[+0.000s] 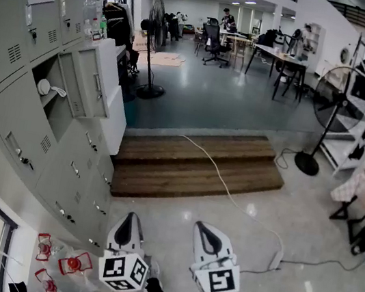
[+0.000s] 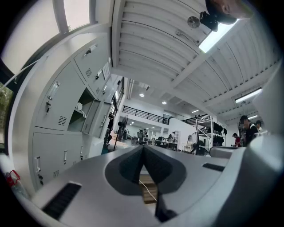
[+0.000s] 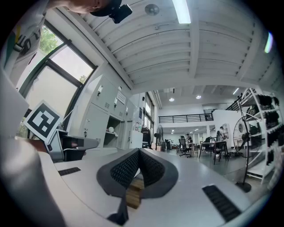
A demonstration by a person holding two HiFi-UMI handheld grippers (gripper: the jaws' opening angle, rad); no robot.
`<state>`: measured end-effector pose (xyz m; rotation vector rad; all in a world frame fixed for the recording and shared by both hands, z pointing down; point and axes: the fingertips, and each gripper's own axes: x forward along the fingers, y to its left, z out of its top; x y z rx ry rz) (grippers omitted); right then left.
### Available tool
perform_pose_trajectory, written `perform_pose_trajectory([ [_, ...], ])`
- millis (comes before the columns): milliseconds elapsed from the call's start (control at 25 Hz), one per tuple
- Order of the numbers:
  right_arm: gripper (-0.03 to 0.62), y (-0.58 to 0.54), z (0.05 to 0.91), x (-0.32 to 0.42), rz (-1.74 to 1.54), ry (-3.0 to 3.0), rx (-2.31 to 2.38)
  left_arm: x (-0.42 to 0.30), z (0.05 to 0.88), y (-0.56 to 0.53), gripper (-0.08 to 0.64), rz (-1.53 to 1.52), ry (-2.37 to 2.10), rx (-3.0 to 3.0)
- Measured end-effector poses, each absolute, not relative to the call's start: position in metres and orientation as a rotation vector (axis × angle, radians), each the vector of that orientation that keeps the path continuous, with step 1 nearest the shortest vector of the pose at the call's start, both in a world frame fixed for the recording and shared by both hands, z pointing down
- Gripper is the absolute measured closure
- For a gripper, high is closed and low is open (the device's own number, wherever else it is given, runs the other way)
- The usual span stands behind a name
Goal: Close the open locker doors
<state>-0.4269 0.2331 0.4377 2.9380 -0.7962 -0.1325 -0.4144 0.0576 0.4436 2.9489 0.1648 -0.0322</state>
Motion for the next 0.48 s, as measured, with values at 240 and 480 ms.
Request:
perform_pose_trajectory([
  [240, 0.588, 0.228, 0.444, -0.433, -0.109, -0.844, 2.949, -0.417, 0.449, 0.051, 0.555, -0.005, 0.149, 2.939],
  [480, 0.588, 0.227, 0.452, -0.424, -0.095, -0.88, 3.039, -0.412, 0.461, 0.054, 0.555, 0.031, 0.186, 2.942],
])
